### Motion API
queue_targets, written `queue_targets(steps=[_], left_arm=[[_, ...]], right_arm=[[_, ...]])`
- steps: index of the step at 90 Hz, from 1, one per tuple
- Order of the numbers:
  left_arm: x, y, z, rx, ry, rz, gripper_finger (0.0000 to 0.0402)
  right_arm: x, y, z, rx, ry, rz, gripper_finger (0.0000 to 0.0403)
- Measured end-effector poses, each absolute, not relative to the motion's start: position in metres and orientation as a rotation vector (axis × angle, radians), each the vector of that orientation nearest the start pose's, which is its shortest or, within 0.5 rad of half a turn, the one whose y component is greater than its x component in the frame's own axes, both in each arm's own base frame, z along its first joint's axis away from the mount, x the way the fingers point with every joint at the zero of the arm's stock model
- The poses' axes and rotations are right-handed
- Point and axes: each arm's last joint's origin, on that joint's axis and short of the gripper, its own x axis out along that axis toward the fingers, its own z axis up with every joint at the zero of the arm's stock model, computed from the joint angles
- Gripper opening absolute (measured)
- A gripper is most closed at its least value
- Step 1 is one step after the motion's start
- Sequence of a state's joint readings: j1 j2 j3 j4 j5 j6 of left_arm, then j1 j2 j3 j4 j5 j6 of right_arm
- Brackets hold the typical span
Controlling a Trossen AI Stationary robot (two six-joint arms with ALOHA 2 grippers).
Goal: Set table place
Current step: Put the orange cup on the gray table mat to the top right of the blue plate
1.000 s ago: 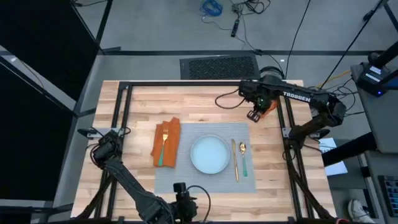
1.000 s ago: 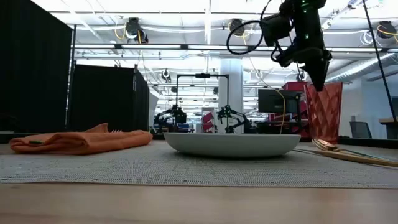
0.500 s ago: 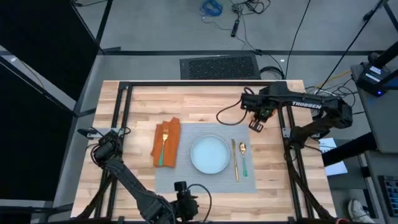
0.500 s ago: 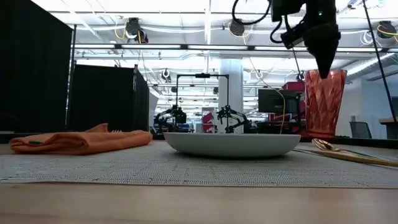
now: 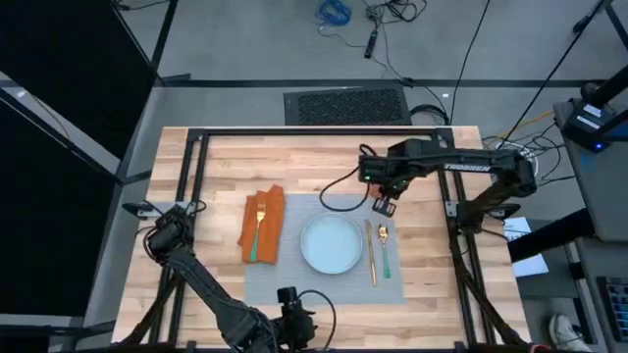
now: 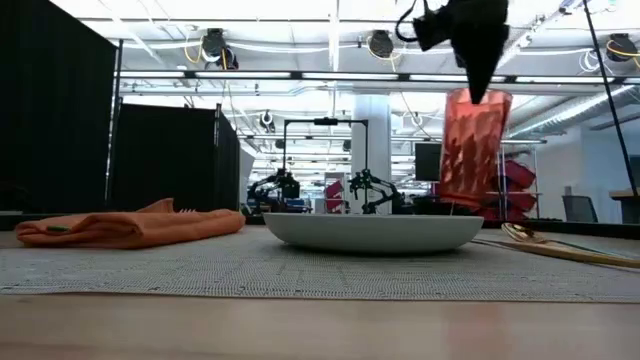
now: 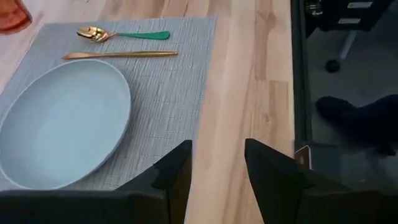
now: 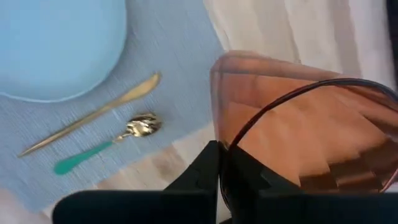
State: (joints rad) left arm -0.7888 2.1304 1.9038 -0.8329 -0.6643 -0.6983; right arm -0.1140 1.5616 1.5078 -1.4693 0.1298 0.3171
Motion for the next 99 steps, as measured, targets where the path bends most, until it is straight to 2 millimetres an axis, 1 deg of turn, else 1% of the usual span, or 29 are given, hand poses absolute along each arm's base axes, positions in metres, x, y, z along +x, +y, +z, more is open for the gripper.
queue_targets(steps=[9, 20, 29, 48, 68, 99], left_arm=[[0.333, -0.315, 0.252, 0.036, 0.757, 0.151, 0.0134], [0.329, -0.319, 0.252, 0.035, 0.755, 0.141, 0.0134], [0.327, -0.321, 0.252, 0.036, 0.754, 0.134, 0.0134], [0.326, -0.322, 0.252, 0.014, 0.753, 0.140, 0.0134], [0.326, -0.323, 0.253, 0.014, 0.752, 0.139, 0.0134], [0.325, -0.323, 0.253, 0.018, 0.752, 0.137, 0.0134]], right_arm=[[0.278, -0.036, 0.310, 0.228, 1.526, -0.427, 0.0000], [0.283, -0.036, 0.299, 0.217, 1.605, -0.414, 0.0000], [0.288, -0.036, 0.294, 0.218, 1.619, -0.391, 0.0000], [0.292, -0.034, 0.292, 0.230, 1.599, -0.354, 0.0000], [0.296, -0.026, 0.292, 0.203, 1.566, -0.318, 0.0000], [0.300, -0.031, 0.292, 0.216, 1.521, -0.291, 0.0000]])
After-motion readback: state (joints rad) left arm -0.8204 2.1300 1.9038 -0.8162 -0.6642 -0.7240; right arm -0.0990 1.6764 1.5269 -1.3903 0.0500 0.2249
